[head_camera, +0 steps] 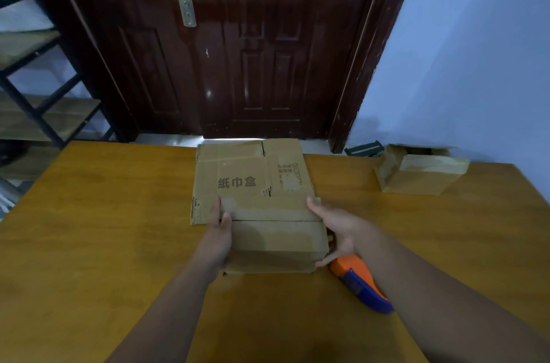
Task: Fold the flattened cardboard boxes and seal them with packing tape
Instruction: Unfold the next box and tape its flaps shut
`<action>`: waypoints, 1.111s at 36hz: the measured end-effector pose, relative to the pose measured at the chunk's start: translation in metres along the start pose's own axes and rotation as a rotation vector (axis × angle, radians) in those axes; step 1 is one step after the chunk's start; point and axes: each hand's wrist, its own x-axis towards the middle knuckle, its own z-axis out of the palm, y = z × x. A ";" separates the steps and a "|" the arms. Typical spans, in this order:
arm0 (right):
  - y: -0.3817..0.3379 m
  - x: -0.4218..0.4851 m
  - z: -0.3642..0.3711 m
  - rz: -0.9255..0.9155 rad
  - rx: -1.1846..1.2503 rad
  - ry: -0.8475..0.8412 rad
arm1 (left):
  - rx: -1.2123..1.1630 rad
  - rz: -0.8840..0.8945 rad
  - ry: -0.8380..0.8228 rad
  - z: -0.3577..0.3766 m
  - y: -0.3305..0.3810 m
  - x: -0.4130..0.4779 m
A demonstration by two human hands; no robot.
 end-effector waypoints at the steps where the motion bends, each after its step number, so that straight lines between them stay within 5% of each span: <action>1: 0.001 -0.001 0.000 -0.005 -0.004 0.003 | -0.033 -0.050 -0.015 -0.002 0.003 -0.001; 4: 0.006 -0.005 0.000 -0.021 0.048 -0.019 | -0.041 -0.066 -0.016 -0.006 0.013 -0.003; 13: 0.020 -0.005 -0.032 -0.150 0.552 -0.114 | 0.028 0.321 -0.209 -0.004 0.030 -0.018; 21: 0.023 -0.011 -0.029 0.025 0.534 -0.144 | 0.267 0.613 -0.282 -0.009 0.039 -0.014; 29: 0.021 -0.004 -0.016 -0.029 0.522 -0.183 | 0.305 0.728 -0.048 -0.023 0.023 0.004; 35: 0.026 0.007 -0.012 -0.017 0.465 -0.168 | 0.306 0.611 0.197 -0.033 -0.004 0.015; 40: 0.032 0.014 -0.014 -0.103 0.385 -0.148 | 0.331 0.377 -0.075 -0.044 -0.023 0.019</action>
